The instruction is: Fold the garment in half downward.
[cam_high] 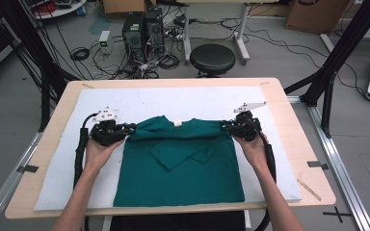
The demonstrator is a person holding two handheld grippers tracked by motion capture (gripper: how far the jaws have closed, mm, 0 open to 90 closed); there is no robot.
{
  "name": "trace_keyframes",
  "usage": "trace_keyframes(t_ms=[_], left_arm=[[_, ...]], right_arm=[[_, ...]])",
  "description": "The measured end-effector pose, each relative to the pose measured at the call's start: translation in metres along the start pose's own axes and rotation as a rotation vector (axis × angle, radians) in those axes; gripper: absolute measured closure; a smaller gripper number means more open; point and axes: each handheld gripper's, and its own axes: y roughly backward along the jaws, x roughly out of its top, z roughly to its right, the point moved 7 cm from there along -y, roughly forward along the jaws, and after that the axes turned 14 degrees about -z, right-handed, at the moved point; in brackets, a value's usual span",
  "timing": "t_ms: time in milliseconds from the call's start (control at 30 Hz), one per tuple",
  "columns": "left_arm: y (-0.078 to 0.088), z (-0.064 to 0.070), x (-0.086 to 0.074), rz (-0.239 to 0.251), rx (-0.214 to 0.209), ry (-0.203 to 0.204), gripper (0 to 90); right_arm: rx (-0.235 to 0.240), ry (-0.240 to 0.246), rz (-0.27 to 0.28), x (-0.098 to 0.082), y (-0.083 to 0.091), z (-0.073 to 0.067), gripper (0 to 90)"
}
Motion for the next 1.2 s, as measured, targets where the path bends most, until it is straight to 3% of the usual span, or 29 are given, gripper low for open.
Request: trace_keyframes(t_ms=[300,633,1100,1167,1200], left_arm=[[0.004,0.025,-0.027,-0.014,-0.059,-0.020,84.6],[0.007,0.046,-0.055,-0.056,-0.127,-0.006,84.6],[0.017,0.066,-0.080,-0.093,-0.193,0.003,84.5],[0.016,0.067,-0.082,-0.096,-0.203,0.003,83.1],[0.017,0.066,-0.081,-0.090,-0.209,0.008,77.4]], right_arm=[[0.047,-0.047,0.014,-0.037,-0.004,-0.010,84.9],[0.080,-0.030,-0.002,-0.078,0.003,-0.033,84.7],[0.134,-0.035,-0.014,-0.110,0.008,-0.050,83.7],[0.134,-0.037,-0.019,-0.112,0.005,-0.050,79.7],[0.135,-0.038,-0.020,-0.113,0.005,-0.050,73.4]])
